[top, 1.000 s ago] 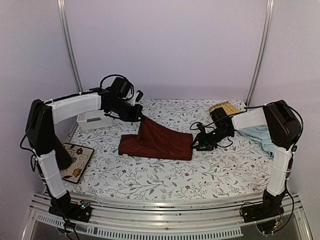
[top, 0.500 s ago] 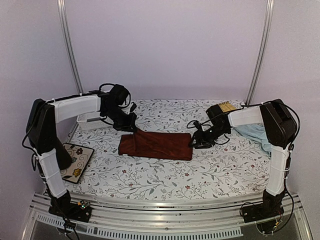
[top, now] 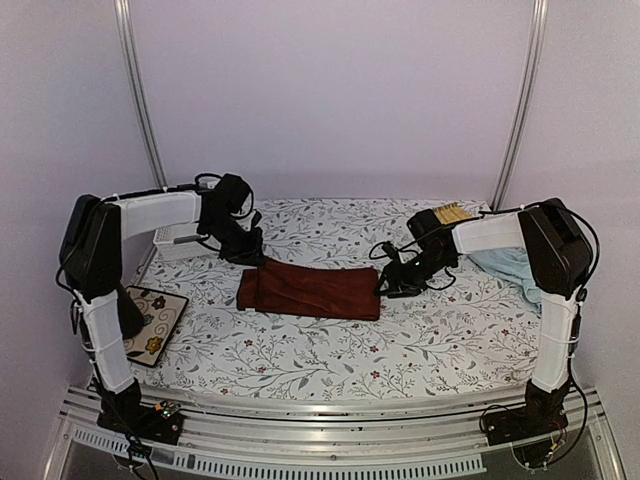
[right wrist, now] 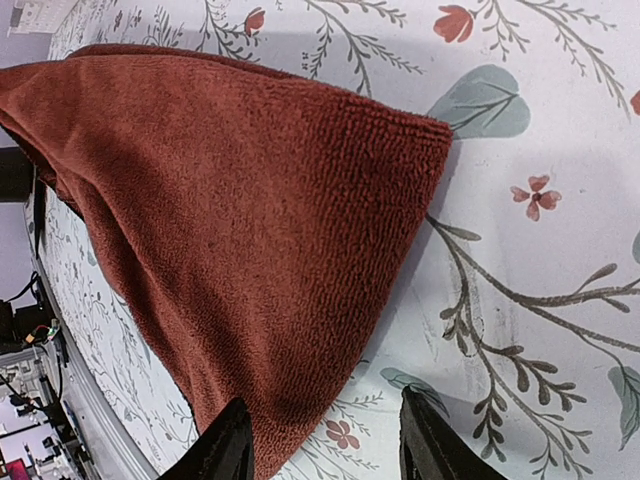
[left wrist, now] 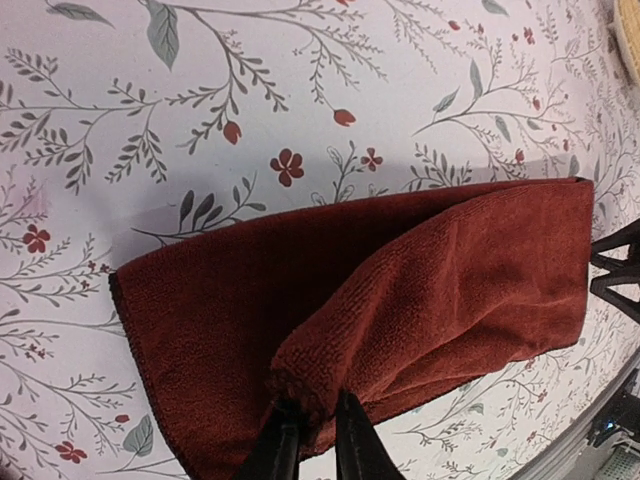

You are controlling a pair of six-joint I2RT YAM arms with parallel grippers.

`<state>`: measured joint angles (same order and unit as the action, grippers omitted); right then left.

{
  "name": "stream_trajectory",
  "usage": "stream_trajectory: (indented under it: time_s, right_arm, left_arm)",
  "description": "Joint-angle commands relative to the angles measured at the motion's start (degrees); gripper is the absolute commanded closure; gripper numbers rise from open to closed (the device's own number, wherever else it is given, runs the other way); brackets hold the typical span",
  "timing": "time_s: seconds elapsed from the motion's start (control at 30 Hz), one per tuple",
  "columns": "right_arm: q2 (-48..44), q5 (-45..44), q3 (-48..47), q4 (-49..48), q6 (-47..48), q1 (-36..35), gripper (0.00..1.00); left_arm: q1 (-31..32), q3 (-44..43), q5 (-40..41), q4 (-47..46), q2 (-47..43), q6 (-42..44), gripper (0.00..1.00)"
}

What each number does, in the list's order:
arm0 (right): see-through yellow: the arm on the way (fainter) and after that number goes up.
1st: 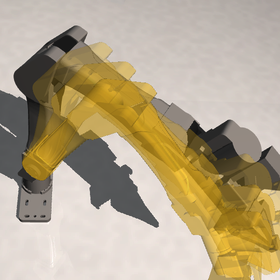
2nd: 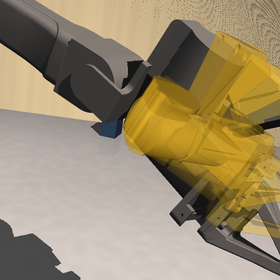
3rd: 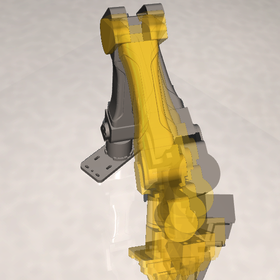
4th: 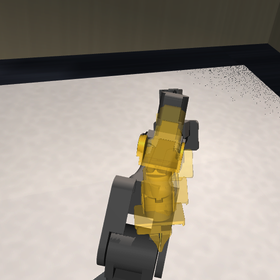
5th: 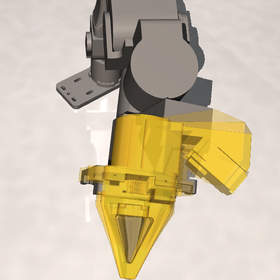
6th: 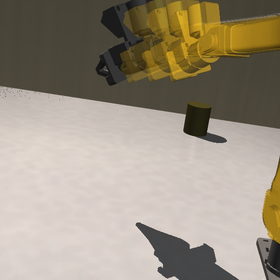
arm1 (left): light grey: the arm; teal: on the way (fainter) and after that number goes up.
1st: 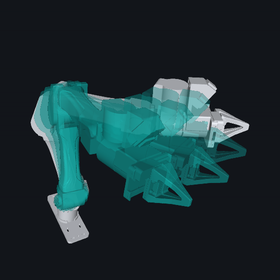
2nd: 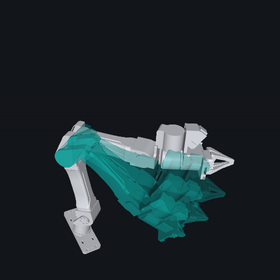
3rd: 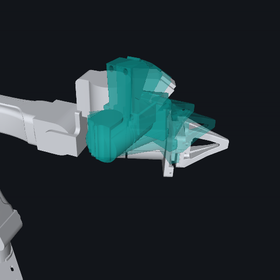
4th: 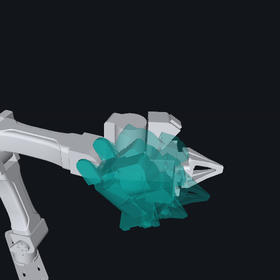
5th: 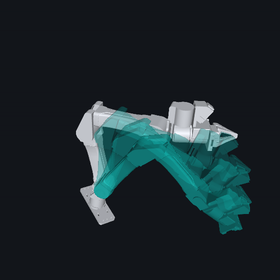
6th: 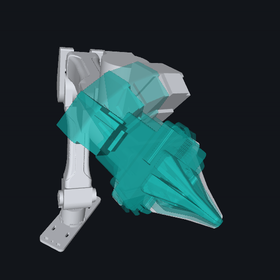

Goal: Roll the towels
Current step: Adjust the towel at the center of the board.

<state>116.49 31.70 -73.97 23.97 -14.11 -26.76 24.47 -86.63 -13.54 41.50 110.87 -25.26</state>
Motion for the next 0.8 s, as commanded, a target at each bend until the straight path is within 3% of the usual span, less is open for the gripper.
stream_trajectory:
  time_s: [0.0,0.07,0.17,0.4,0.77]
  right_arm:
    - [0.8,-2.5,-1.2,2.4,0.8,-0.8,0.49]
    - [0.3,-3.0,-1.1,2.8,1.0,-0.8,0.49]
    - [-0.1,-3.1,-0.7,3.0,1.2,-1.0,0.49]
    - [1.1,-2.4,-0.7,2.6,0.5,-2.1,0.49]
    - [1.5,-4.1,-4.8,5.5,1.9,-2.2,0.48]
  left_arm:
    - [-0.5,-0.6,1.0,-2.0,7.3,1.7,0.8]
    - [-0.6,-0.5,1.4,-2.3,8.5,1.9,0.74]
    - [-0.8,-0.5,4.1,-2.6,7.9,2.0,0.48]
    - [-1.2,-0.2,9.4,-3.5,3.0,1.1,0.19]
    - [1.7,12.7,2.3,-6.1,-8.3,-2.9,0.18]
